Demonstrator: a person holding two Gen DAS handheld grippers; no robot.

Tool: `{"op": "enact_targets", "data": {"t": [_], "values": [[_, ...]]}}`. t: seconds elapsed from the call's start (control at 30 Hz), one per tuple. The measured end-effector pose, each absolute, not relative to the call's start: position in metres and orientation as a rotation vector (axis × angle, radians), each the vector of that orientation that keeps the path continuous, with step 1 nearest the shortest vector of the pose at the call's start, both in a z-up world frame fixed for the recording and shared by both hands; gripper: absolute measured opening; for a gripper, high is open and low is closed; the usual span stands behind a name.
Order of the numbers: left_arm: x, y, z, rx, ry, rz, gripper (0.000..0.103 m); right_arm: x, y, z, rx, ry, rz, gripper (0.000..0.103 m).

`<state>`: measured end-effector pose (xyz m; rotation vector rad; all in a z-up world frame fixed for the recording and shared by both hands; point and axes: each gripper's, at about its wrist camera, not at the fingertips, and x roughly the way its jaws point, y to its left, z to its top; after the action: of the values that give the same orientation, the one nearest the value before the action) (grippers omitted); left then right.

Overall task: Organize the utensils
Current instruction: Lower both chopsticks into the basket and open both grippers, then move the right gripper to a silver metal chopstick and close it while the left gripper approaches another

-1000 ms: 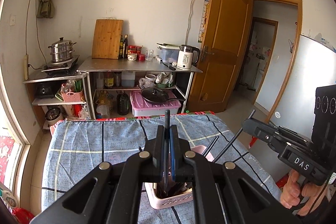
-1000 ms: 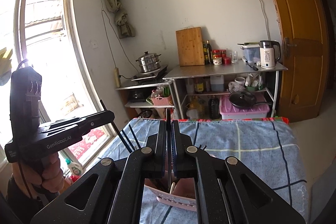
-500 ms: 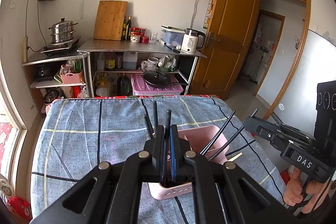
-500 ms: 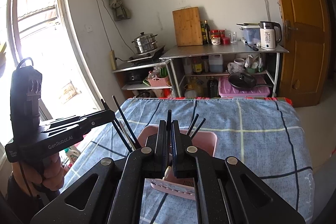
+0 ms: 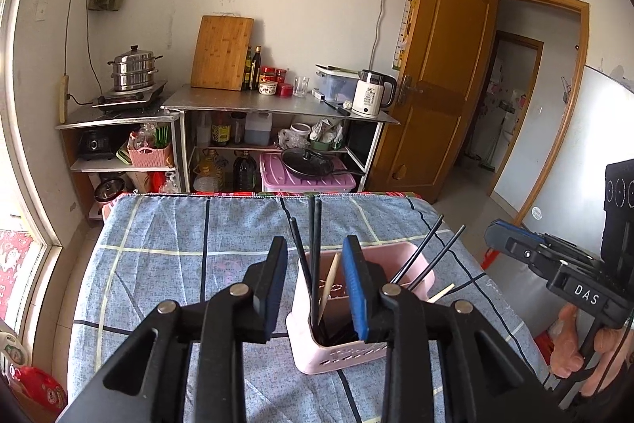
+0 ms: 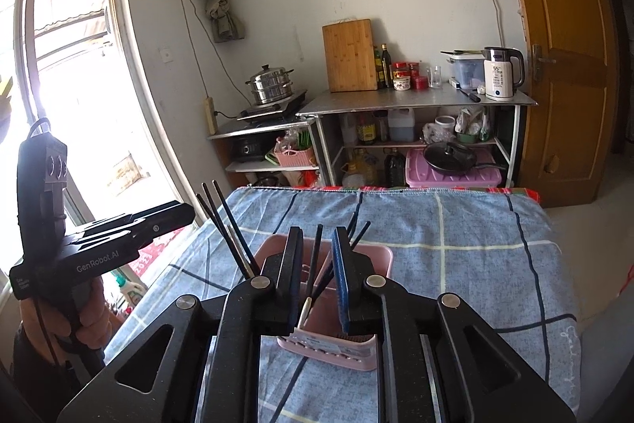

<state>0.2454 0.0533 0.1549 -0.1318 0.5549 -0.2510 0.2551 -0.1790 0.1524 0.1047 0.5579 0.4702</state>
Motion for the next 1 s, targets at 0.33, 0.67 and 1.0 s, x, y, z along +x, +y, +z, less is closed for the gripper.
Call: {"op": "enact_targets", "data": {"t": [0.33, 0.67, 1.0], "values": [[0.186, 0.06, 0.146, -0.152, 0.514, -0.261, 0.03, 0.203, -0.206, 0.147, 0.119, 0.518, 0.464, 0.015], [0.132, 0.047, 0.106, -0.144, 0.543, -0.273, 0.03, 0.156, -0.227, 0.114, 0.137, 0.545, 0.46, 0.015], [0.114, 0.034, 0.056, -0.17, 0.638, -0.303, 0.03, 0.13, -0.229, 0.064, 0.127, 0.649, 0.46, 0.015]]}}
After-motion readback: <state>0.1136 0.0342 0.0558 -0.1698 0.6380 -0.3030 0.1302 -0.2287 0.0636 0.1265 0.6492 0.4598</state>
